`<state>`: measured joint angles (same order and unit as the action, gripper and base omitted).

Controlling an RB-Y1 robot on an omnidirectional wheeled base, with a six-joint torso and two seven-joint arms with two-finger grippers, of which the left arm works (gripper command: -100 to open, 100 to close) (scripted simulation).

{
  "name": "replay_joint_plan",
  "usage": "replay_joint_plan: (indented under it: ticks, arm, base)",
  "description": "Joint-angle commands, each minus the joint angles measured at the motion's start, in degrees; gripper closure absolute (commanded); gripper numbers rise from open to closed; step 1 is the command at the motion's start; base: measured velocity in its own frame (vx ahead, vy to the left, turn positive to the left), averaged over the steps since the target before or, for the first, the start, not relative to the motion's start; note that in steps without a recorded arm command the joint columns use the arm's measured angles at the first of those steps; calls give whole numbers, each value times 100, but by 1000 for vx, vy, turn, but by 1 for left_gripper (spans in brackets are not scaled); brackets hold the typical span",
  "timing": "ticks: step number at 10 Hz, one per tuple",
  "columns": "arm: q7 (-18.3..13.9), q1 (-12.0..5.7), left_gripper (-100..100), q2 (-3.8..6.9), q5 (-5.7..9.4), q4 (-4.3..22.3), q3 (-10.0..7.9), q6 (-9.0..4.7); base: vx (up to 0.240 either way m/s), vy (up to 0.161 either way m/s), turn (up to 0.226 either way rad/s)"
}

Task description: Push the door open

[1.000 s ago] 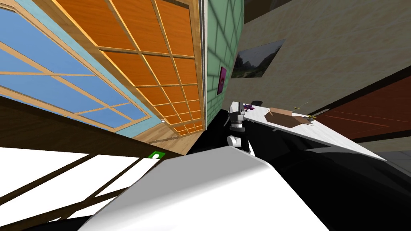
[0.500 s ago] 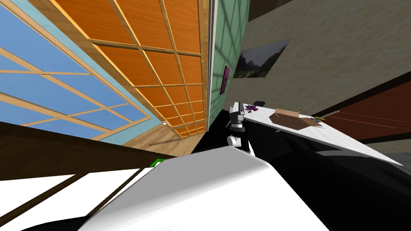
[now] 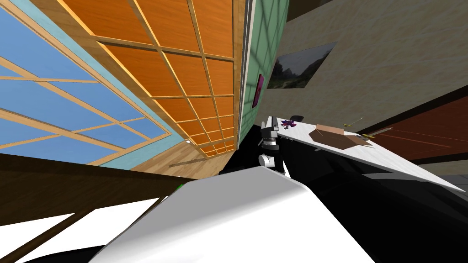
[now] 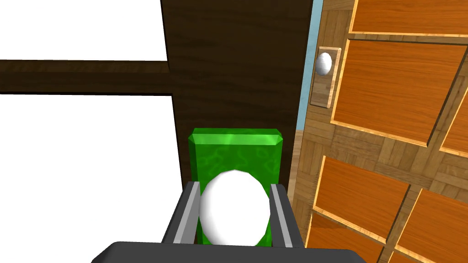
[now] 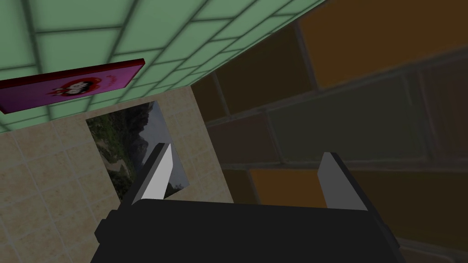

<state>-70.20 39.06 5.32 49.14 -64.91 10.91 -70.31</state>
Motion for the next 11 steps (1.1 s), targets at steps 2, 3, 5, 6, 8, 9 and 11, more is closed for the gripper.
replay_joint_plan:
  ticks: [2, 3, 5, 6, 8, 9, 11]
  arm:
    - [-2, -1, 100, -10, -5, -2, 14, 2]
    - [-2, -1, 100, -10, -5, -2, 14, 2]
    - [152, -141, 100, -22, 222, 34, -183, -7]
    - [204, -189, 100, -30, 298, 43, -247, -14]
    - [330, -305, 100, -49, 482, 68, -404, -31]
    - [402, -372, 100, -61, 588, 82, -494, -41]
    - [557, -515, 100, -88, 815, 111, -687, -62]
  base:
    - [-11, -9, -5]
    - [0, 0, 0]
    - [30, 41, -71]
    - [84, 152, -137]
    - [47, 155, -101]
    - [63, 116, -113]
    - [58, 103, -105]
